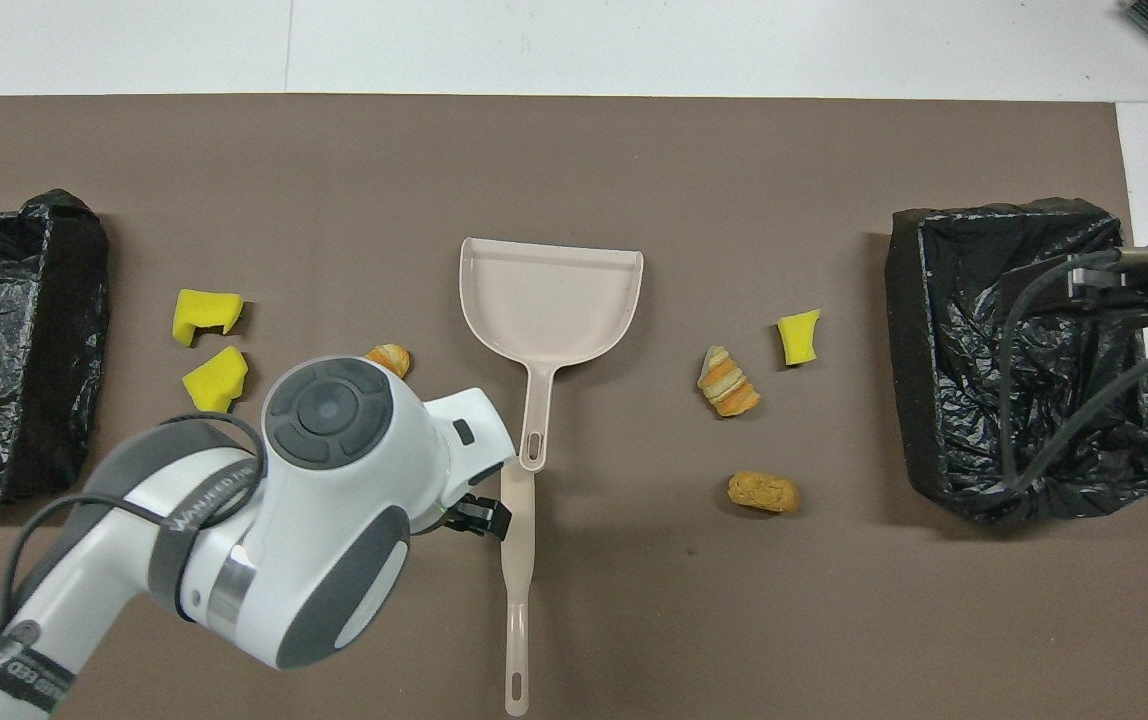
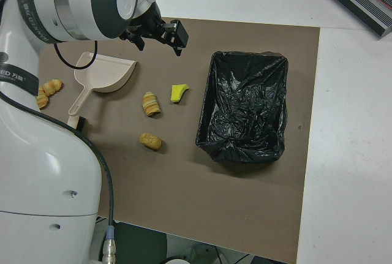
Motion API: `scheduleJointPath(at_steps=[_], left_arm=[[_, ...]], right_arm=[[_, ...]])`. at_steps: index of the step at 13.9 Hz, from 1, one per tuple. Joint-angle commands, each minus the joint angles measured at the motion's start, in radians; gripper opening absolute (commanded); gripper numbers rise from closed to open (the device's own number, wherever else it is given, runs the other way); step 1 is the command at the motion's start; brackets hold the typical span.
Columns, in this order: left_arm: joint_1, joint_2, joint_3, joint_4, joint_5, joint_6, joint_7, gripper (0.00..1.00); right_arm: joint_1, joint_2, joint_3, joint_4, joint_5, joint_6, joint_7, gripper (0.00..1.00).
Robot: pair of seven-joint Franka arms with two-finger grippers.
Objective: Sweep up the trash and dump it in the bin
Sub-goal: 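Reach the right gripper to the dustpan handle and grasp it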
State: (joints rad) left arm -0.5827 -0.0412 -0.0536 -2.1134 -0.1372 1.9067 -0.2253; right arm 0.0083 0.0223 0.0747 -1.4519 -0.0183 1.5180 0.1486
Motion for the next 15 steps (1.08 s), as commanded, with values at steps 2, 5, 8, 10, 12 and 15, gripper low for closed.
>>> scheduleJointPath(at_steps=[2,5,8,10,12,15], left_arm=[[-0.114,-0.147,0.02,-0.239,-0.009,0.167,-0.121,1.0],[-0.204,-0.151,0.018,-0.309,-0.009,0.245,-0.21,1.0],[-0.29,-0.126,0.02,-0.367,-0.01,0.394,-0.298,1.0],[-0.304,-0.126,0.02,-0.372,-0.01,0.41,-0.327,1.0],[-0.319,-0.128,0.02,-0.372,-0.01,0.407,-0.376,0.76],[-0.321,-0.129,0.018,-0.381,-0.009,0.397,-0.407,0.73]], right_arm=[[0.04,0.031,0.005,-0.03,0.015,0.085,0.04,1.0],[0.1,0.06,0.005,-0.077,0.008,0.146,0.112,1.0],[0.194,0.1,0.005,-0.12,-0.008,0.208,0.216,1.0],[0.283,0.164,0.005,-0.093,-0.072,0.246,0.325,1.0],[0.369,0.258,0.005,-0.041,-0.086,0.272,0.449,1.0],[0.453,0.388,0.005,0.062,-0.088,0.32,0.552,1.0]])
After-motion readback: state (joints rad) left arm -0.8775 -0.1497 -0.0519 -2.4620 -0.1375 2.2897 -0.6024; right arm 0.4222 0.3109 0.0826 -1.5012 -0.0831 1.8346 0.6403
